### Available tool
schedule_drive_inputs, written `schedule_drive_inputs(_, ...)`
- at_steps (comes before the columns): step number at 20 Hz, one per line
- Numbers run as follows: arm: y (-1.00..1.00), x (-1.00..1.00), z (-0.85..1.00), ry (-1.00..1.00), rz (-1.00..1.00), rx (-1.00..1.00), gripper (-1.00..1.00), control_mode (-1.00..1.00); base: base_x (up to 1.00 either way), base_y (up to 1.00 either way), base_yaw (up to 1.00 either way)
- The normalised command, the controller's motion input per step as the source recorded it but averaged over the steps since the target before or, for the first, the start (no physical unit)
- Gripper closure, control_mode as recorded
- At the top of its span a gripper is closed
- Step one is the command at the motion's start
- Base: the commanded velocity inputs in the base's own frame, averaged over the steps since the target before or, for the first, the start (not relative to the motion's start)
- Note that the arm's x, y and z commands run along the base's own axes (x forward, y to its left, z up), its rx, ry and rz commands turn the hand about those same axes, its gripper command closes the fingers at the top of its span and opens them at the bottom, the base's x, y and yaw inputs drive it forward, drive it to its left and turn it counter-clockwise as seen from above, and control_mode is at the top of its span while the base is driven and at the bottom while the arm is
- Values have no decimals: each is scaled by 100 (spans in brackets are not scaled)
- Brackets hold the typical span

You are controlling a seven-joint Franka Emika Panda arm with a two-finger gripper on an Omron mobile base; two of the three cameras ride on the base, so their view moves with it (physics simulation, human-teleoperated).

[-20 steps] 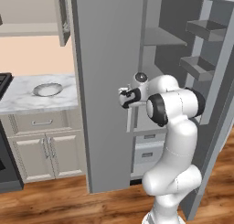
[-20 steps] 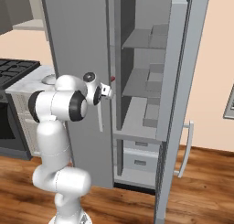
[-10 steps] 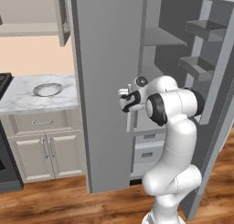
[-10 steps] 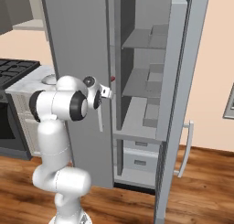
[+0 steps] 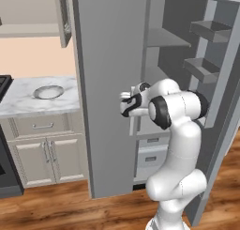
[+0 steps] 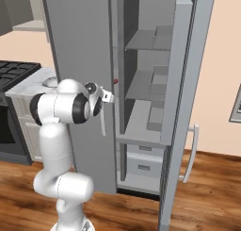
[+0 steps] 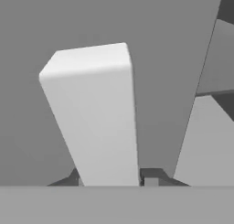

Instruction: Move the hot dog bun to the plate on the dining table and place the condiment next to that plate. Then navigate to the fridge and take the sausage and place it on the plate as well.

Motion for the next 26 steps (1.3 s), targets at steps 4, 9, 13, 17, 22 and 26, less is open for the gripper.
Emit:
schedule_drive_inputs(4, 30, -81, -2, -14, 9, 0, 100, -100, 0, 0, 0)
schedule_drive_inputs(9, 38, -100, 0, -20, 4, 0, 100, -100, 0, 0, 0)
schedule_drive_inputs(13, 56, -100, 0, -15, 1, 0, 100, -100, 0, 0, 0)
schedule_drive_inputs(17, 71, -96, 0, -4, 0, 0, -100, -100, 0, 0, 0)
schedule_drive_inputs(22, 18, -81, 22, 0, -1, 3, -100, -100, 0, 0, 0)
schedule_drive_inputs(26, -39, -99, 51, 0, -1, 18, -100, -100, 0, 0, 0)
